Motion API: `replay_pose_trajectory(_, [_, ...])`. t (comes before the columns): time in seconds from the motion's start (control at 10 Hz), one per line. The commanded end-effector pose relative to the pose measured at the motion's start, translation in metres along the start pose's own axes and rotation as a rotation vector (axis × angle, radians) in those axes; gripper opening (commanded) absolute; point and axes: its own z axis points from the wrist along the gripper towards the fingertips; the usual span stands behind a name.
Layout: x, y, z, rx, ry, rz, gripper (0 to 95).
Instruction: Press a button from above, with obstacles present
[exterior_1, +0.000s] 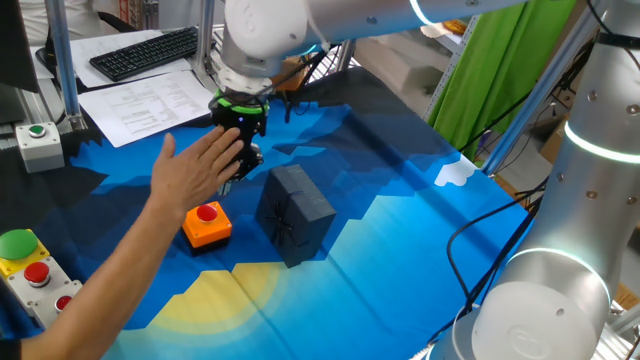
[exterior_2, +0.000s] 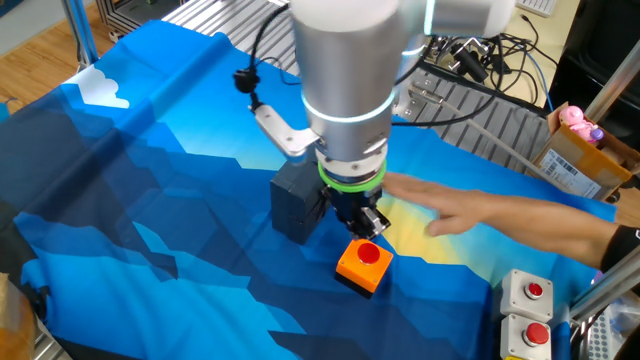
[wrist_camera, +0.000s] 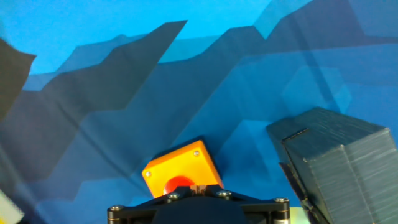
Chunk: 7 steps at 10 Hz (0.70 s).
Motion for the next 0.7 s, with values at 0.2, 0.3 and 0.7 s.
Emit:
replay_pose_trajectory(0.2, [-0.001,0.0,0.0,-0.04,0.002,-0.064,0.0])
replay_pose_trajectory(0.3, [-0.001,0.0,0.0,-0.041,0.003,-0.064,0.0])
replay_pose_trajectory(0.7, [0.003,0.013,0.0,0.016,-0.045,-0.08,0.0])
